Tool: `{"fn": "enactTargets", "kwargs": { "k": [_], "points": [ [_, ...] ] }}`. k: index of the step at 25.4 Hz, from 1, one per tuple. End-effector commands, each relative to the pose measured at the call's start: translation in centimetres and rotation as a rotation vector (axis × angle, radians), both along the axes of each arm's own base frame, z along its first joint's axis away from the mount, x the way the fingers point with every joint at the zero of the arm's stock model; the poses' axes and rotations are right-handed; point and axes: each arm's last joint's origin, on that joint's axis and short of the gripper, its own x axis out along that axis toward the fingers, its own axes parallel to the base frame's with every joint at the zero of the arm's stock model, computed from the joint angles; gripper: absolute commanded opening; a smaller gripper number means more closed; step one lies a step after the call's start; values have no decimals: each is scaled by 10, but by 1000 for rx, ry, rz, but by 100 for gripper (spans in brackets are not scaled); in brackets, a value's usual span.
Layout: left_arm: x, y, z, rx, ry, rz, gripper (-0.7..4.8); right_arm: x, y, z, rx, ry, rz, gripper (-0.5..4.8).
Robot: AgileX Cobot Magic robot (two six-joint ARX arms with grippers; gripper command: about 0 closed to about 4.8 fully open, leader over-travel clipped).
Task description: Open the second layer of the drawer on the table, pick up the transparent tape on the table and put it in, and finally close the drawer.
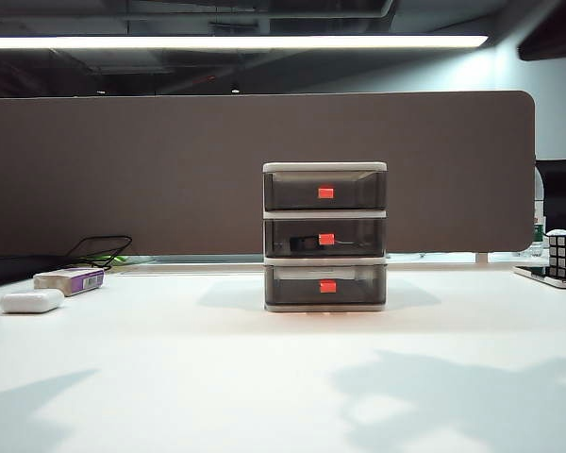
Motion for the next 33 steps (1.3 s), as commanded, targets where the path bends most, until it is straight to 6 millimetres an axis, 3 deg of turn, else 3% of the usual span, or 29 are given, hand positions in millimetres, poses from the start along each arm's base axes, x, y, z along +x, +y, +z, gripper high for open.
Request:
{"fn": "enactTargets", "kwargs": {
  "k": [1,8,16,23,33],
  "points": [
    [5,-4,-16,-3,86,23,-5,-13,-5,-24,47,31,-66,-5],
    [11,-8,-34,-43,31,40,-5,-31,-11,-70,67,50,-135,-5],
    [15,-7,-46,-47,20,152,-5,-35,-17,-101,55,12,-272,-5],
    [20,4,-52,-24,78,303,-5,-34,-18,-103,50,2,-314,-5],
    [31,37,-45,-68,20,249,-5,-32,-24,-97,27,-72,-372,-5]
  ]
}}
